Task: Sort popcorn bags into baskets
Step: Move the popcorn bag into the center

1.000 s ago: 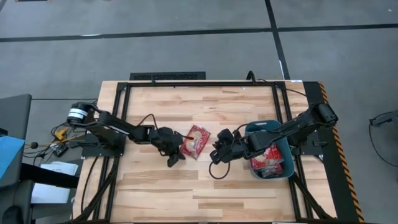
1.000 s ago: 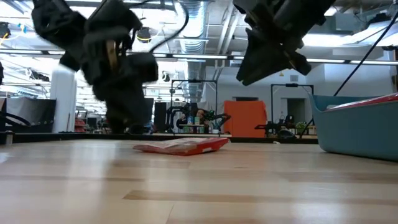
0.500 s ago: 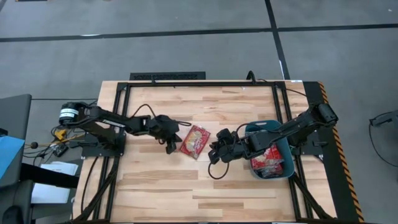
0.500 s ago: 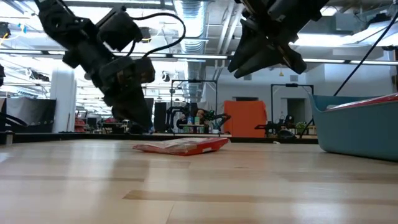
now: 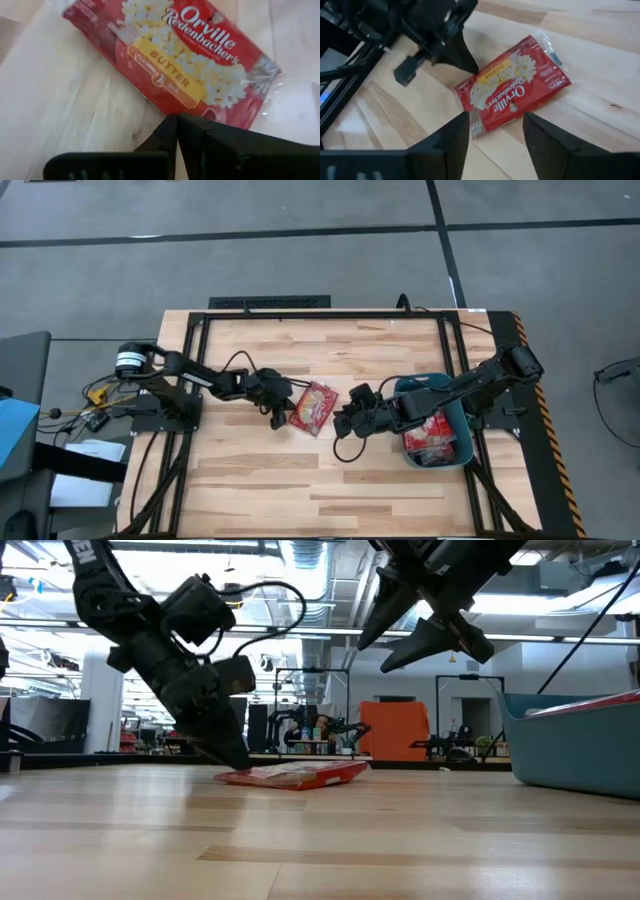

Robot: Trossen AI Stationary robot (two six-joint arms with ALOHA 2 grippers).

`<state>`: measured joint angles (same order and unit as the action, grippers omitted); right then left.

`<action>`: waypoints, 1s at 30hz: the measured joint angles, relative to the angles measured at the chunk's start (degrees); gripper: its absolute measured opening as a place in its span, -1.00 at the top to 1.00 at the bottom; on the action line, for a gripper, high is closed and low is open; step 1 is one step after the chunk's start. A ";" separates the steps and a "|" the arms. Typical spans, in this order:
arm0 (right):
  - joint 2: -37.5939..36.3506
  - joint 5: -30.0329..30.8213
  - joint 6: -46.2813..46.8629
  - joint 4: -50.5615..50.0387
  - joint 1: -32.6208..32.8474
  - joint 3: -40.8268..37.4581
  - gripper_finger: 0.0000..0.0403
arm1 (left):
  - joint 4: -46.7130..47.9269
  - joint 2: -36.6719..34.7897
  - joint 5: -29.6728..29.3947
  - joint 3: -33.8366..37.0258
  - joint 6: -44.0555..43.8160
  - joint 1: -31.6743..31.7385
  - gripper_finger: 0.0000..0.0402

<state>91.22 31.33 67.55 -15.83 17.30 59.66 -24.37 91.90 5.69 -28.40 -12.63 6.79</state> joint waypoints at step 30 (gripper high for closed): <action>16.93 -9.38 13.54 3.61 -3.68 3.02 -0.03 | 1.96 -4.33 -0.42 -0.68 -0.06 -0.07 1.00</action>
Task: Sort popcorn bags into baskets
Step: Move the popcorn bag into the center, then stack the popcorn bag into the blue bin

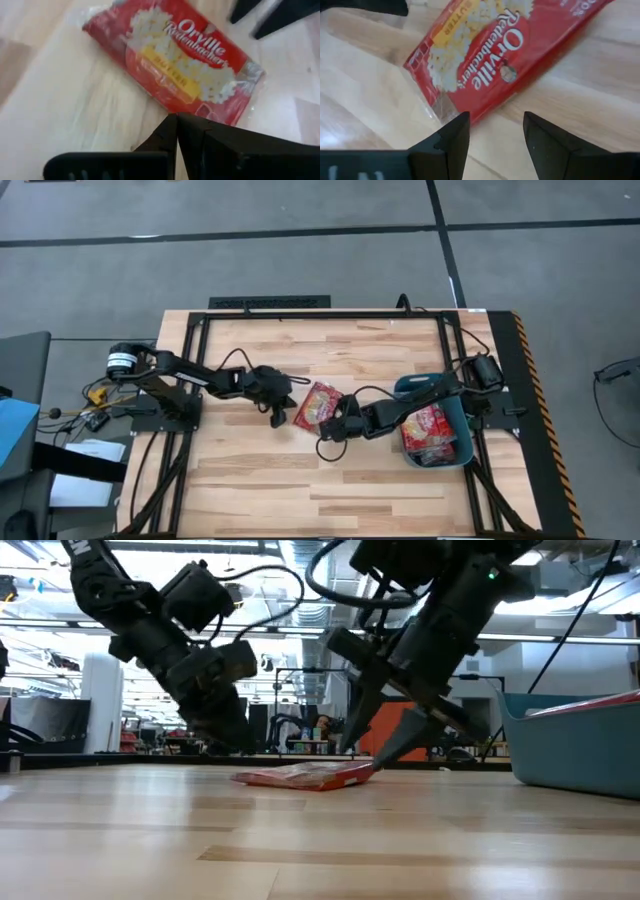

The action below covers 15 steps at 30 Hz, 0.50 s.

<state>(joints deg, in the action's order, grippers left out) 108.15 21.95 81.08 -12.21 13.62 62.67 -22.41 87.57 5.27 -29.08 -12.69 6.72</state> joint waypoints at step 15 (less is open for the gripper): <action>0.01 0.43 -0.33 0.61 -0.56 -0.04 -0.06 | -15.35 10.41 6.35 -0.42 4.59 0.39 1.00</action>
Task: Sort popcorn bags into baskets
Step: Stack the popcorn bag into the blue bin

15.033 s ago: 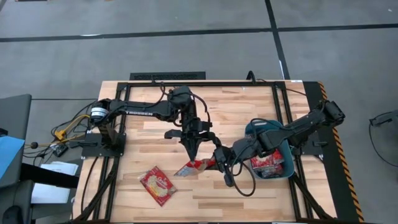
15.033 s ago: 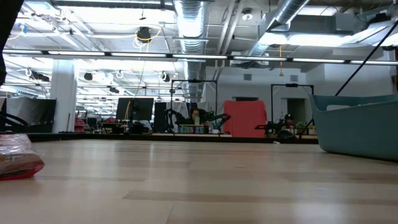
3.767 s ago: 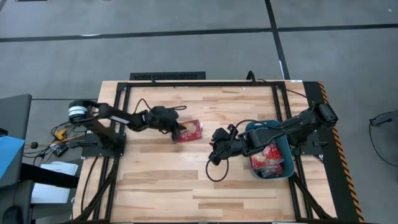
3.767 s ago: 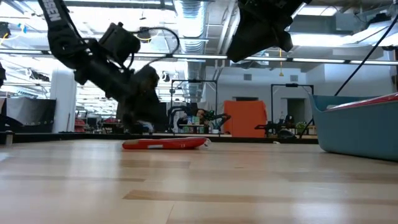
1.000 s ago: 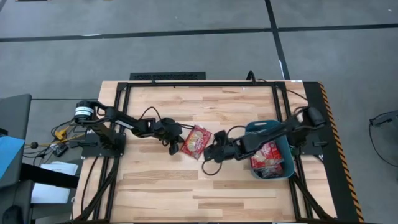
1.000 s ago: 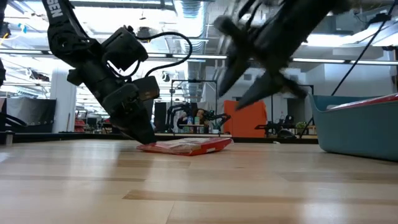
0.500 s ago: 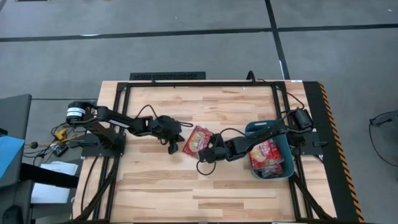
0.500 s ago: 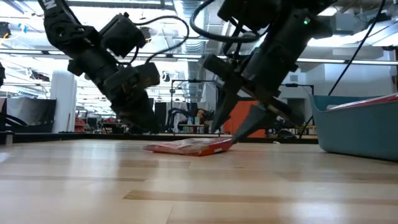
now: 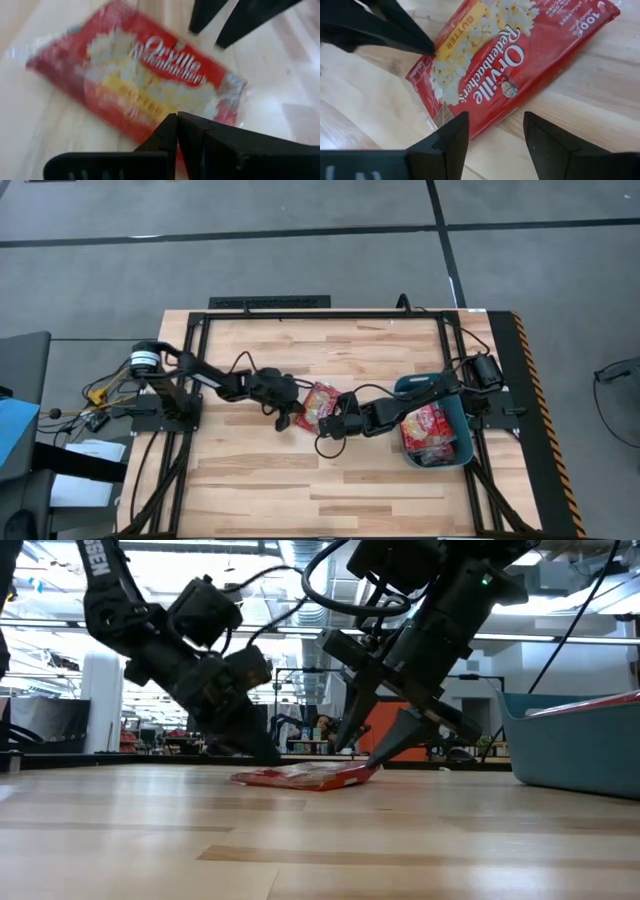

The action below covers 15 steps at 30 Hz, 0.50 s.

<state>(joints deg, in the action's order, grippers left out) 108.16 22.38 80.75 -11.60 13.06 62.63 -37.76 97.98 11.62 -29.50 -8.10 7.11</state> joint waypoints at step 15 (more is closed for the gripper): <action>0.00 0.25 7.68 -4.74 0.02 0.00 -0.06 | 5.50 4.16 -2.91 -0.46 -5.19 0.42 1.00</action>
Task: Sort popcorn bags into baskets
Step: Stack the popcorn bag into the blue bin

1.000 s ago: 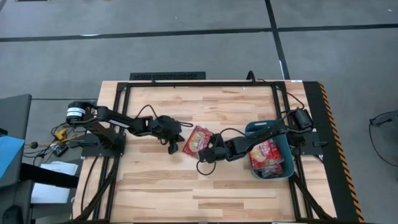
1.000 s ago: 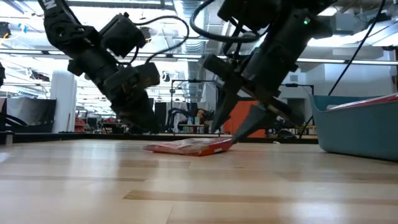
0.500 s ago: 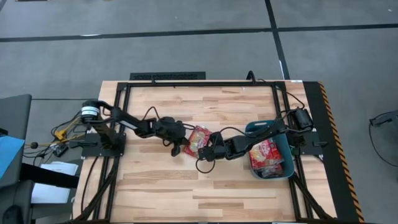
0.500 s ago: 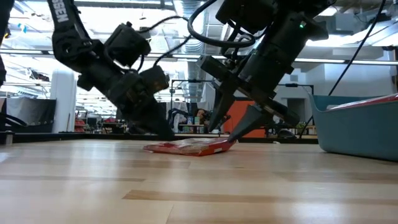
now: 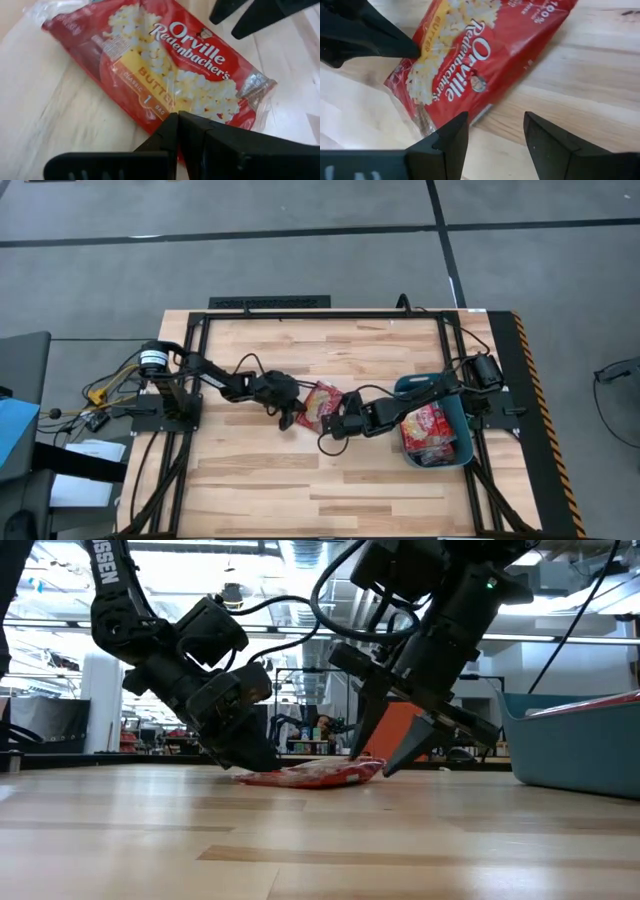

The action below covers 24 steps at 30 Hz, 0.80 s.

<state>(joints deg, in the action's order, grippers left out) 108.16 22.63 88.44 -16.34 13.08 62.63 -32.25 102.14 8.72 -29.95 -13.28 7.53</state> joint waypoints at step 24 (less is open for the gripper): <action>5.81 3.57 3.44 10.19 -2.11 0.05 -0.08 | 0.97 0.16 -2.77 0.22 -4.22 -0.59 1.00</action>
<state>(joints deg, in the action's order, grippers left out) 113.97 26.20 91.87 -6.16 10.97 62.68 -31.29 102.30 5.95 -29.74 -17.50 6.94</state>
